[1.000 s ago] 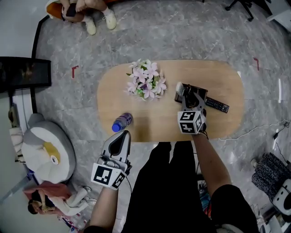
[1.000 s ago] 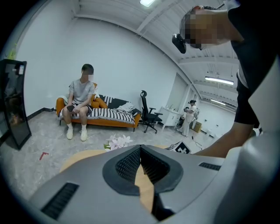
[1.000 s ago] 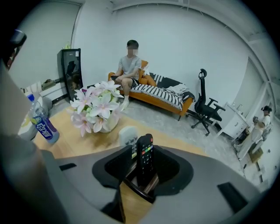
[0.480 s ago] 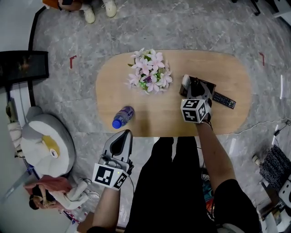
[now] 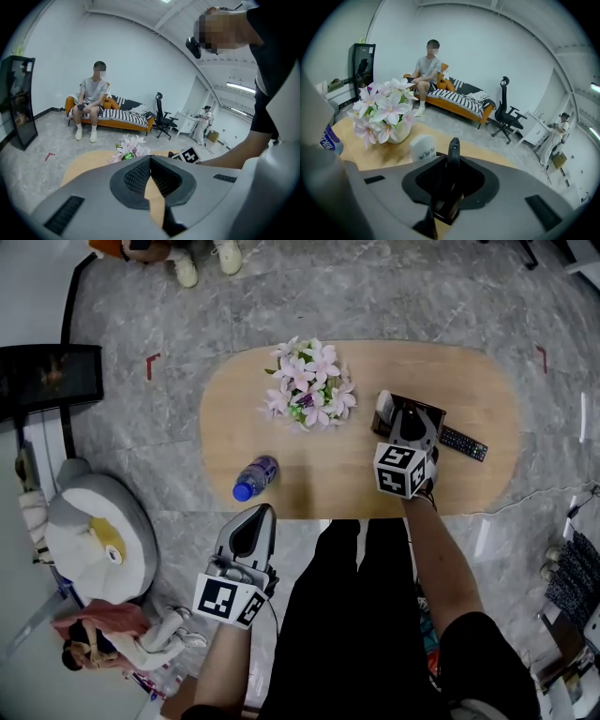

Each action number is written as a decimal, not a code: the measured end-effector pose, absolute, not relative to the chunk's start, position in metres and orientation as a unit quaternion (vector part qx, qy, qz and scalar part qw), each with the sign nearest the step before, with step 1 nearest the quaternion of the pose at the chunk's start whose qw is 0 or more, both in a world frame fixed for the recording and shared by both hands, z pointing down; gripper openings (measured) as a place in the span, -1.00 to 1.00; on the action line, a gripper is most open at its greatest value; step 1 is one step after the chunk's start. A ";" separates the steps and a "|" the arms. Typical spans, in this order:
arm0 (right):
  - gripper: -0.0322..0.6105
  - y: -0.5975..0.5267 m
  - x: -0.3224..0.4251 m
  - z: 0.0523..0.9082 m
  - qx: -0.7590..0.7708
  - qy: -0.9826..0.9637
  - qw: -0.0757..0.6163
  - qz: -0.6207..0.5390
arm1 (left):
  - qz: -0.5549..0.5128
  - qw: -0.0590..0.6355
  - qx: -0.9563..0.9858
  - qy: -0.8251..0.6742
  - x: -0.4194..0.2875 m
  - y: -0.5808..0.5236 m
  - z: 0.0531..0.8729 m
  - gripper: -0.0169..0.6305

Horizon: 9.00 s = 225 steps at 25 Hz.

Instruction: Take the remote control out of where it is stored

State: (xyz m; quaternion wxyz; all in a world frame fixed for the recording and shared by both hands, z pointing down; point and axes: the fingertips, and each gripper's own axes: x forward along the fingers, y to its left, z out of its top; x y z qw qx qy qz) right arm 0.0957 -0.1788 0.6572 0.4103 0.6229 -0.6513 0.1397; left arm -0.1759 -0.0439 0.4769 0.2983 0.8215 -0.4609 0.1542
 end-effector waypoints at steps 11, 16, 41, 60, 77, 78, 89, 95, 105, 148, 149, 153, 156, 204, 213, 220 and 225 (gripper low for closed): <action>-0.68 -0.169 0.090 0.586 0.641 -0.677 0.343 0.114 | 0.135 0.279 0.836 -0.453 -0.159 -0.045 0.458 -0.92; -0.68 -0.163 0.094 0.553 0.641 -0.685 0.334 0.090 | 0.124 0.260 0.848 -0.445 -0.152 -0.047 0.439 -0.92; -0.68 -0.015 0.259 0.577 0.676 -0.589 0.430 0.109 | 0.165 0.239 0.908 -0.302 -0.012 -0.040 0.461 -0.92; -0.68 -0.007 0.285 0.704 0.517 -0.632 0.563 0.128 | 0.200 0.295 0.877 -0.322 0.039 -0.024 0.509 -0.92; -0.68 -0.043 0.244 0.769 0.373 -0.682 0.625 0.075 | 0.188 0.325 0.807 -0.456 -0.020 -0.030 0.522 -0.92; -0.68 -0.045 0.244 0.771 0.372 -0.682 0.625 0.075 | 0.190 0.326 0.805 -0.457 -0.022 -0.028 0.523 -0.92; -0.65 -0.035 0.230 0.784 0.368 -0.689 0.615 0.113 | 0.206 0.327 0.805 -0.451 -0.039 -0.020 0.525 -0.92; -0.54 -0.024 0.224 0.781 0.367 -0.688 0.614 0.124 | 0.202 0.323 0.814 -0.438 -0.041 -0.020 0.520 -0.92; -0.54 -0.027 0.212 0.741 0.402 -0.677 0.603 0.127 | 0.190 0.303 0.825 -0.438 -0.062 -0.025 0.498 -0.92; -0.79 -0.074 0.110 0.463 0.555 -0.744 0.353 0.113 | 0.091 0.238 0.862 -0.437 -0.122 -0.075 0.388 -0.92; -0.79 -0.079 0.103 0.469 0.549 -0.747 0.357 0.111 | 0.094 0.238 0.858 -0.445 -0.130 -0.074 0.390 -0.92; -0.79 -0.093 0.073 0.490 0.523 -0.760 0.373 0.103 | 0.101 0.253 0.833 -0.482 -0.166 -0.061 0.405 -0.92; -0.79 -0.104 0.055 0.502 0.508 -0.766 0.382 0.098 | 0.116 0.252 0.819 -0.502 -0.187 -0.049 0.412 -0.92; -0.29 -0.197 0.041 0.692 0.579 -0.667 0.447 0.144 | 0.171 0.347 0.781 -0.491 -0.194 -0.021 0.516 -0.92; -0.36 -0.197 0.039 0.677 0.605 -0.661 0.418 0.148 | 0.170 0.345 0.781 -0.491 -0.205 -0.014 0.518 -0.92; -0.51 -0.193 0.039 0.651 0.629 -0.659 0.386 0.145 | 0.160 0.338 0.787 -0.491 -0.209 -0.012 0.513 -0.92; -0.52 -0.189 0.041 0.628 0.636 -0.665 0.371 0.123 | 0.157 0.335 0.793 -0.484 -0.206 -0.006 0.509 -0.92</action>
